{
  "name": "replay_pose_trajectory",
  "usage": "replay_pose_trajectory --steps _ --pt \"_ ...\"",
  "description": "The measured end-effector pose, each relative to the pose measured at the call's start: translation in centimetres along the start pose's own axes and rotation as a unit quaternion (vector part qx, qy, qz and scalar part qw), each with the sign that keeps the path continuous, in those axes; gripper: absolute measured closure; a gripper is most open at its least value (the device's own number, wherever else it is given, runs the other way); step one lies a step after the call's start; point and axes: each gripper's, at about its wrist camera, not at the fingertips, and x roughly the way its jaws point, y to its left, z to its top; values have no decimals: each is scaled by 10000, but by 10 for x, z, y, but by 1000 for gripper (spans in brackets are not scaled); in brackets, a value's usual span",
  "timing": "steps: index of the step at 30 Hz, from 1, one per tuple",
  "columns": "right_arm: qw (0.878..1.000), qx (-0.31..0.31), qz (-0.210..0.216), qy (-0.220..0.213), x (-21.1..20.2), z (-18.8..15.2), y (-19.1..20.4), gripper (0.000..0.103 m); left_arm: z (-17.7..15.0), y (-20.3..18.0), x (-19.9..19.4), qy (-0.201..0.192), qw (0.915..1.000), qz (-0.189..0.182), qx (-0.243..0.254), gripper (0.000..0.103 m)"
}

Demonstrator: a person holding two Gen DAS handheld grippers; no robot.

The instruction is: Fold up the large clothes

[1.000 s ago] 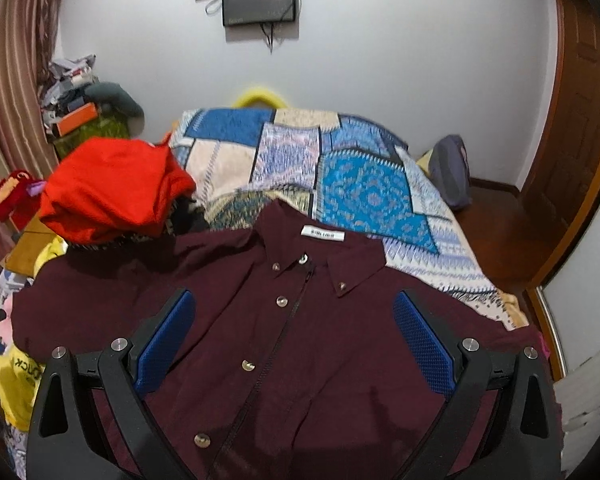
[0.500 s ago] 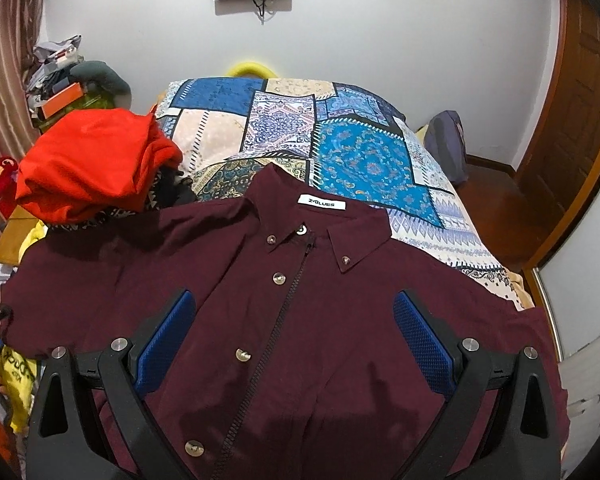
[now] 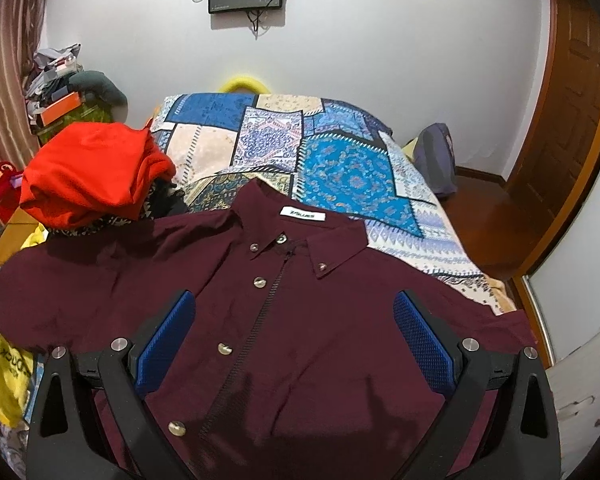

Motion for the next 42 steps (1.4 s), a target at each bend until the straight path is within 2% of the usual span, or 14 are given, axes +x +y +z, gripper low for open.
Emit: replay_pose_trajectory --steps 3,8,12,15,19,22,25,31,37,40,42 --pt "9998 116 99 -83 -6 0 -8 4 9 -40 -38 -428 9975 -399 386 99" --pt "9989 298 274 -216 -15 0 -20 4 -1 -119 -95 -1103 9830 -755 1257 99" --pt "9991 217 262 -271 -19 2 -28 4 -21 -174 -118 -1268 9688 -1167 1780 100" --pt "9988 141 204 -419 -27 2 -35 4 -41 -217 -124 -1226 9546 -1537 2237 100" --pt "9984 60 154 -548 -37 2 -43 4 -73 -270 -110 -722 9364 -1982 2805 100" --pt "9981 -37 65 -608 -41 0 -46 4 -102 -306 -98 -312 9232 -1998 3267 100" --pt "9984 -161 21 -540 -38 -4 -48 4 -130 -331 -85 192 9072 -2241 3556 100" --pt "9985 -358 -161 -378 -31 -16 -54 4 -179 -356 -48 1464 8796 -2589 3712 100" --pt "9988 -354 -186 -272 -28 -23 -60 4 -230 -367 -29 2225 8479 -2595 4053 99" --pt "9990 -316 -188 -263 -30 -24 -63 4 -250 -367 -29 2420 8318 -2518 4314 92" --pt "9990 -310 -205 -260 -31 -26 -62 4 -255 -365 -32 2417 8267 -2490 4429 76"
